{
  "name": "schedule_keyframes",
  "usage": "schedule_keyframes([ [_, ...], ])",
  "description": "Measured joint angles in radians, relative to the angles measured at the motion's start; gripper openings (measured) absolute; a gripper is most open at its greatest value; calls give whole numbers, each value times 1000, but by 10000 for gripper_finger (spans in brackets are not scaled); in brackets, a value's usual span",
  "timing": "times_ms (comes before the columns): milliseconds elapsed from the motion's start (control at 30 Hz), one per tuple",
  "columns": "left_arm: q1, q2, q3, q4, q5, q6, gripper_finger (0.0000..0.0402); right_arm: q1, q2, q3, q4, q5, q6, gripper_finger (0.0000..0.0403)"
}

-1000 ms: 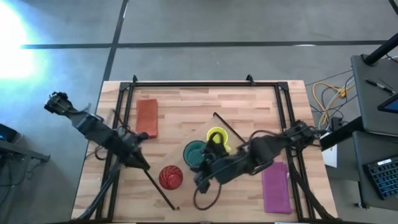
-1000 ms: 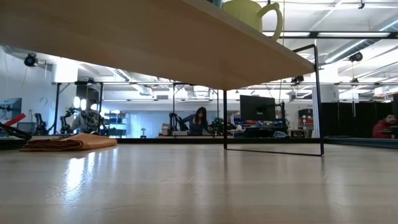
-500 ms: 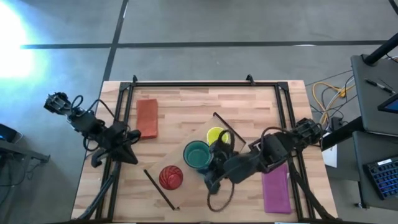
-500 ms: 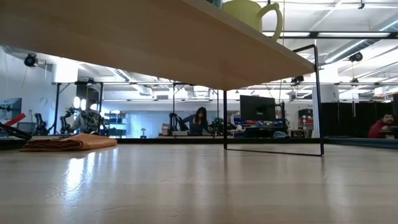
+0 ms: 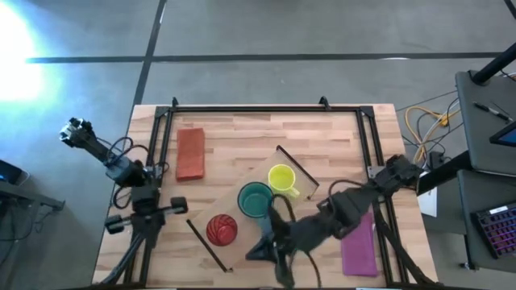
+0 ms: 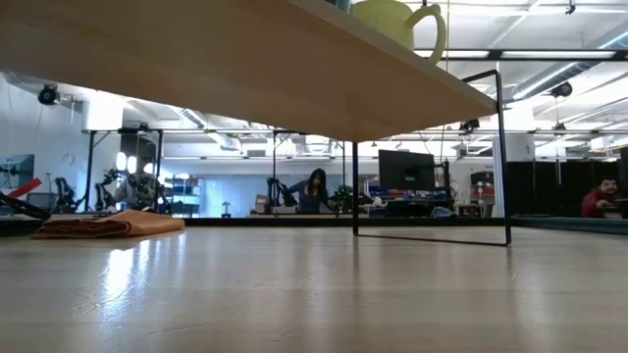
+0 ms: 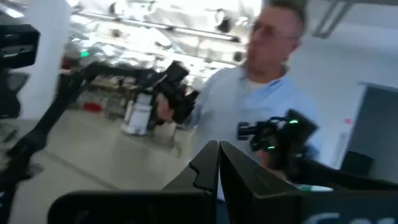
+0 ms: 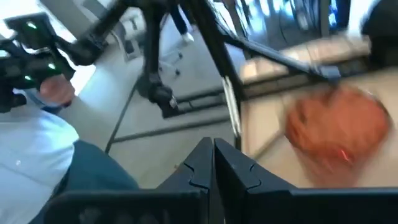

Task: Stack small to large cups/mugs on shelf
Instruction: Return to Home Position

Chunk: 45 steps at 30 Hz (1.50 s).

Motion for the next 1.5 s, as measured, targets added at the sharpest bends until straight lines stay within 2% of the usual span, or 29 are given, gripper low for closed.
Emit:
schedule_keyframes([
  [133, 1, -58, -51, 19, -62, -4, 0, -44, -157, -206, 48, -21, 41, 9],
  [267, 2, -143, -94, 12, -99, 38, 0, -68, -402, -465, 213, -16, -40, 9],
  [333, 2, -192, -112, -29, -158, 64, 0, -76, -510, -597, 275, -14, -46, 9],
  [467, 2, -278, -132, -222, -312, 107, 0, -89, -693, -848, 433, -6, -104, 9],
  [567, 3, -318, -171, -202, -373, 158, 0, -90, -798, -1005, 539, 41, -141, 9],
  [700, 3, -361, -244, -126, -369, 208, 0, -118, -919, -1226, 662, 63, -137, 9],
  [867, 3, -427, -401, 85, -260, 211, 0, -141, -1038, -1474, 932, 63, -175, 9],
  [933, 3, -464, -466, 163, -247, 209, 0, -141, -1071, -1543, 992, 57, -189, 9],
  [1067, 3, -547, -581, 220, -245, 168, 0, -142, -1151, -1641, 1031, 62, -190, 9],
  [1267, 17, -661, -647, 243, -305, 163, 0, -168, -1312, -1743, 1031, 56, -172, 9],
  [1400, 73, -694, -647, 228, -310, 192, 0, -240, -1385, -1775, 1024, -47, -164, 9],
  [1500, 147, -705, -646, 142, -393, 193, 0, -333, -1394, -1778, 985, -112, -157, 9],
])
